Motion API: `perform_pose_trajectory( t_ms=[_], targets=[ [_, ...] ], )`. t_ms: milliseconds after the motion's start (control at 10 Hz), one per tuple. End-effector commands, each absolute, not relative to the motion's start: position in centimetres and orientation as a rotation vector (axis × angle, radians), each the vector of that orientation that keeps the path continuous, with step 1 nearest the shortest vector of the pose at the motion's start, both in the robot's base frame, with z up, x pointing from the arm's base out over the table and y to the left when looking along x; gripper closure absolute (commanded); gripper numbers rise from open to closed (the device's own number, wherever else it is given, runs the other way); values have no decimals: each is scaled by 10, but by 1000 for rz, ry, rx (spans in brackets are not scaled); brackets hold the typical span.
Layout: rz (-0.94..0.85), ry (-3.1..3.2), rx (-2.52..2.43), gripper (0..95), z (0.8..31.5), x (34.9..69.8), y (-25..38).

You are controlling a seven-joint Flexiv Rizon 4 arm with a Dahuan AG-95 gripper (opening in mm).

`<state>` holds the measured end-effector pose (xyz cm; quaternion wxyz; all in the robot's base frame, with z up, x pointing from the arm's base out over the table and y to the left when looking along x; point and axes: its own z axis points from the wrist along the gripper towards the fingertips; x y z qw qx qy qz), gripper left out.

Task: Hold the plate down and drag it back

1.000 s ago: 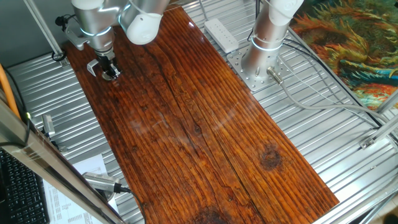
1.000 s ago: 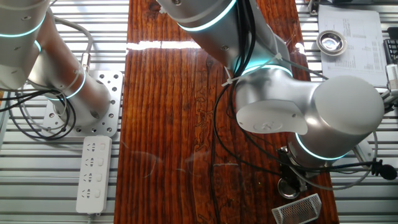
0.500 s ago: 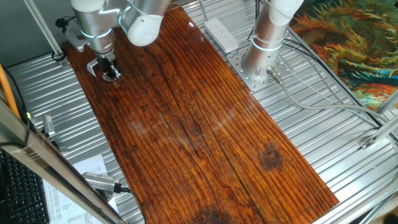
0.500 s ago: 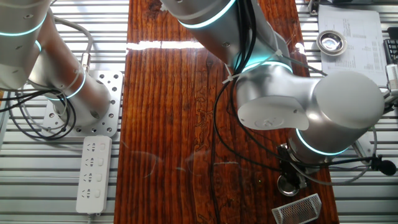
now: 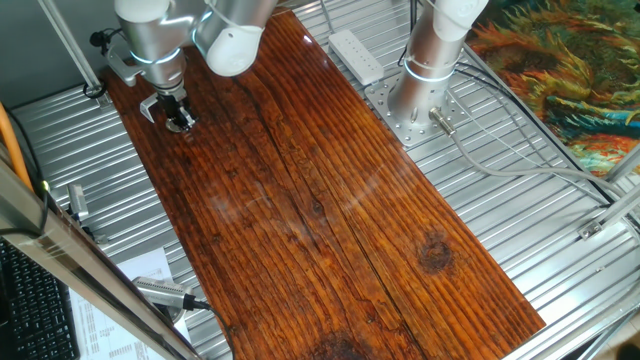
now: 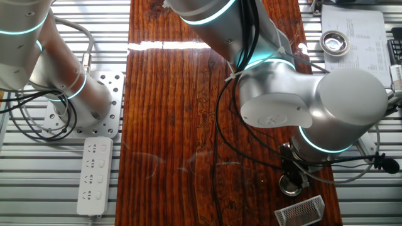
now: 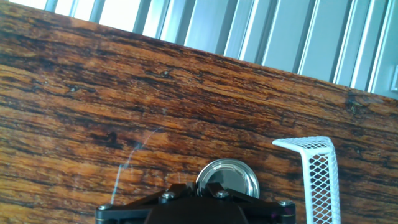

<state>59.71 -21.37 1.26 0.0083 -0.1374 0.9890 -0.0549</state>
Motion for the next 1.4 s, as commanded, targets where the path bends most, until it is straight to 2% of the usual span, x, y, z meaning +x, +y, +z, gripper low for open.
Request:
perform_pose_trajectory(
  t_ms=[100,1400],
  targets=[
    [-169,3089,-431,950,13,597,-213],
    [-161,3095,-394,950,13,594,-195]
  ],
)
